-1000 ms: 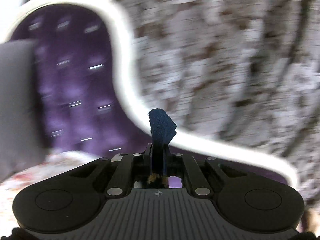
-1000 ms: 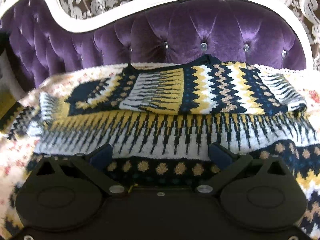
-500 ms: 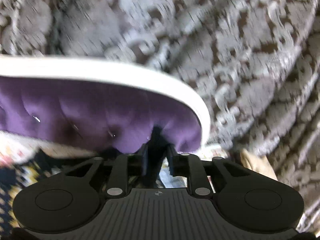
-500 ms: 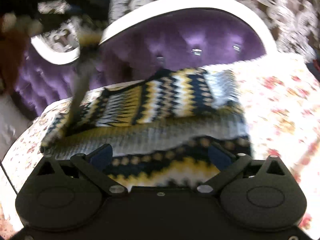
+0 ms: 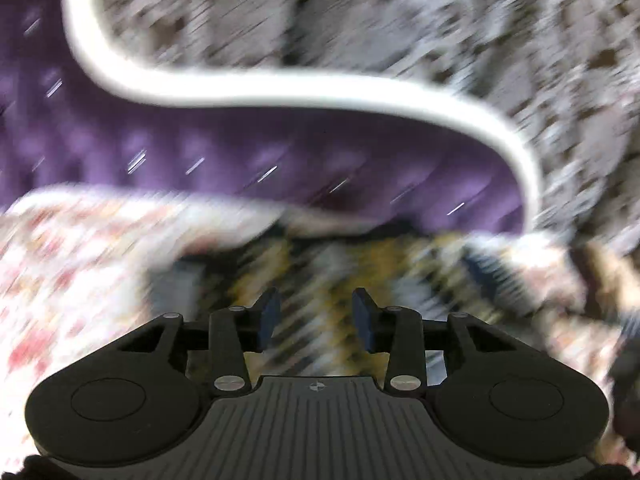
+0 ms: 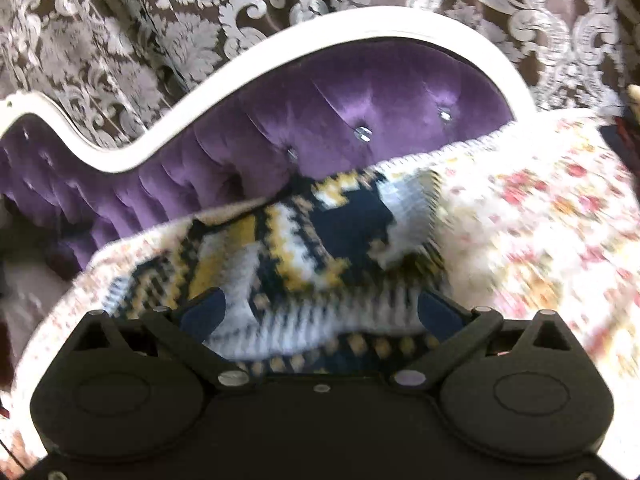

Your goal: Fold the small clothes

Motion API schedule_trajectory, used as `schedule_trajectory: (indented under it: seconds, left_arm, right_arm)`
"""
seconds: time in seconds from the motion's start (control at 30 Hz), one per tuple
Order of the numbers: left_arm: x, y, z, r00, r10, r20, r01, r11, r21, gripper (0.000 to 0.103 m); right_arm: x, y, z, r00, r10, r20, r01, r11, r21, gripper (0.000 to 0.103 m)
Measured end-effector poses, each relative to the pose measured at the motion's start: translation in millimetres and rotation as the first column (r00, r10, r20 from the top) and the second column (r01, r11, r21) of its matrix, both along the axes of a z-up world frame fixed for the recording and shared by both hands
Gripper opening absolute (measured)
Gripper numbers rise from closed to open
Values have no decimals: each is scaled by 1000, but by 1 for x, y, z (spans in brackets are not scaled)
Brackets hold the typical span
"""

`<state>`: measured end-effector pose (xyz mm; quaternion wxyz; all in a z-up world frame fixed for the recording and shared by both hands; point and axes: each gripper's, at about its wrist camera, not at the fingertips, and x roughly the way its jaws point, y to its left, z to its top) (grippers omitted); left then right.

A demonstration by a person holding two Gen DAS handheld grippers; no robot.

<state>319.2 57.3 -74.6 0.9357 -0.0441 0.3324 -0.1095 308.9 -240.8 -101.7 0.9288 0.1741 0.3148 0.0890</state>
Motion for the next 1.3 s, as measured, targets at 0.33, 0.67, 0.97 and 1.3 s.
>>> schedule_trajectory:
  seconds: [0.33,0.67,0.97,1.3]
  left_arm:
    - [1,38,-57,995,68,-73,-66,997,38,39]
    - [-5,48,-57,995,63,-81,-65,997,-29,43]
    - [-6,49,-47,996,84,-22,-84,996,-15,43]
    - [-8,61,-64,993,86,-76,-87,996,-12,50]
  right_arm:
    - [92,7,-21,999,-5,-47,-3,984,-175,76]
    - [117,26,-40,996,-25,-88,3,970,-243,25]
    - [98,8,-7,991,-129,19,130,960,-247,17]
    - [87,-14,-29,987,-152,-52,139,969,-203,73]
